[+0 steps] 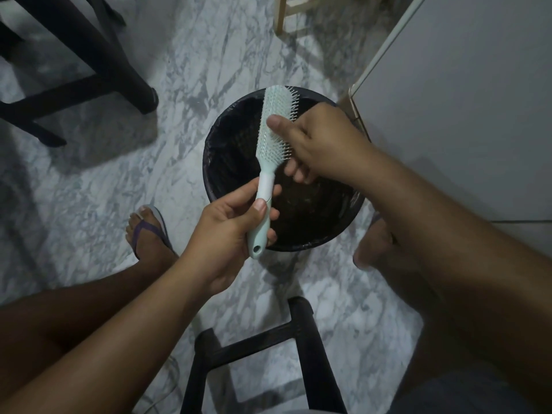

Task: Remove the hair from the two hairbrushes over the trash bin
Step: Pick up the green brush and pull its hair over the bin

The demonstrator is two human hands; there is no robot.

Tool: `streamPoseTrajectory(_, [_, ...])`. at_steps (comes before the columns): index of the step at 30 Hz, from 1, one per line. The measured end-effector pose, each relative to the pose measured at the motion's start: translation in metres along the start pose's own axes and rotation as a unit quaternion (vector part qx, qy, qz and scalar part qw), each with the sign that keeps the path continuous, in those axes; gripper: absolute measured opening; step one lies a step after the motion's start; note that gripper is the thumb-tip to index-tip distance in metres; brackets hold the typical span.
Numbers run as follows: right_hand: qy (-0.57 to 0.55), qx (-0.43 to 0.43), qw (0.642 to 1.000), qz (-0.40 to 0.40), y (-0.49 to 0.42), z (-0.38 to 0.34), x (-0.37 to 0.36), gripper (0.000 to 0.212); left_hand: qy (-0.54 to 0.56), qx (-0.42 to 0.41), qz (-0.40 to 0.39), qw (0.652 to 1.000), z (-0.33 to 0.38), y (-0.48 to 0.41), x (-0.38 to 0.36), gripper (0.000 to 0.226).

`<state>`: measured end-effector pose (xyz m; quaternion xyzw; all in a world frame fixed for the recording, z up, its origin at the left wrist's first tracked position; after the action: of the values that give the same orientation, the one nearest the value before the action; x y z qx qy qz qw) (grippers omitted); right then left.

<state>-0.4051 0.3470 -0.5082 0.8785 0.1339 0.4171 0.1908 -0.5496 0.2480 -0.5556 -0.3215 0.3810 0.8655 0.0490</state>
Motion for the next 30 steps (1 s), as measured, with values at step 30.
streamPoseTrajectory(30, [-0.025, 0.01, 0.983, 0.179, -0.009, 0.016, 0.05, 0.038, -0.004, 0.023, 0.006, 1.0, 0.002, -0.003, 0.005, 0.043])
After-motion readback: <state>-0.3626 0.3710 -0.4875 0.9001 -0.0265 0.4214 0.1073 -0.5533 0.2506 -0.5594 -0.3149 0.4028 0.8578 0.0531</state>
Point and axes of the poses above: each hand's wrist, its own y-axis away from the middle knuckle, its own x-axis out of the back of the hand, z = x × y, the point moved 8 cm from there along -y, towards the middle knuckle, and after that the axes turned 13 degrees about y, right-handed, at the moved point
